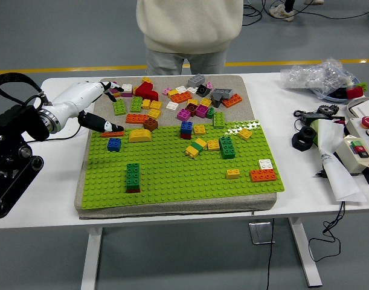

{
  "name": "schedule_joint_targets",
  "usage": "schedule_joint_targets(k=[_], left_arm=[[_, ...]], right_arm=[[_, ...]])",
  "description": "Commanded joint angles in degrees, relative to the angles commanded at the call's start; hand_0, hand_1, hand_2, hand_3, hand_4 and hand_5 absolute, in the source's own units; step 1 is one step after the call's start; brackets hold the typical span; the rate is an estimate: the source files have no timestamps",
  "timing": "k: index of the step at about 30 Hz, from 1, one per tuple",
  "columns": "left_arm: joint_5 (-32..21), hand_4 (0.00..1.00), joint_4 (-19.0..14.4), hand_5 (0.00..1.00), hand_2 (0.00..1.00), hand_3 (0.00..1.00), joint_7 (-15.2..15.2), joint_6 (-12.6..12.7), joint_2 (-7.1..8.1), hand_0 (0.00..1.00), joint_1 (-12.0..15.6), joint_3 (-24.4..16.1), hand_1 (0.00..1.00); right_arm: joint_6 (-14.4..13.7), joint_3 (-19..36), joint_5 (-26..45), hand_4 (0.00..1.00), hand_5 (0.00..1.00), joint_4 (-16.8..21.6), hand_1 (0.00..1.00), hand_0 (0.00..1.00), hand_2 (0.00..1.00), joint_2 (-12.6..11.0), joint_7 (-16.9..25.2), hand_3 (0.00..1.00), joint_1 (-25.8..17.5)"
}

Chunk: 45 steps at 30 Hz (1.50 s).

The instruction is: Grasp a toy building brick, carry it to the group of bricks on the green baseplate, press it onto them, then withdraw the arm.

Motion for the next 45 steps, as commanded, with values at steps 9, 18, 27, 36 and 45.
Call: schedule_joint_targets(k=[9, 18, 27, 36, 45], left_arm=[[1.21, 0.857, 9.32, 0.038, 0.539, 0.704, -3.83, 0.56, -0.11, 0.766, -5.46, 6.57, 0.752], [1.28, 0.825, 16.85, 0.002, 0.529, 0.73, -5.66, 0.82, -1.74, 0.757, -9.11, 11.62, 0.75], [-0.46, 0.861, 21.84, 0.002, 0.555, 0.789, -6.73, -0.7, -3.95, 0.773, -10.46, 13.64, 0.761], [-1.73, 0.635, 23.11, 0.002, 0.511, 0.646, -6.7, 0.15, -4.78, 0.771, -10.83, 13.43, 0.754], [-2.03, 0.644, 22.2, 0.002, 0.515, 0.646, -6.83, -1.09, -4.37, 0.772, -10.71, 12.42, 0.752]], right_arm=[[0.07, -0.25, -0.14, 0.998, 0.769, 0.0, 0.689, 0.771, 0.741, -0.09, -0.06, 0.764, 0.25], [0.09, -0.26, -0.05, 0.998, 0.769, 0.0, 0.689, 0.771, 0.741, -0.24, -0.26, 0.763, 0.43], [0.09, -0.37, 0.06, 0.998, 0.769, 0.0, 0.689, 0.771, 0.741, -0.33, -0.27, 0.763, 0.64], [0.11, -0.29, 0.07, 0.998, 0.769, 0.0, 0.689, 0.771, 0.741, -0.32, -0.27, 0.764, 0.72], [0.1, -0.17, 0.13, 0.998, 0.769, 0.0, 0.688, 0.771, 0.741, -0.32, -0.26, 0.764, 0.63]])
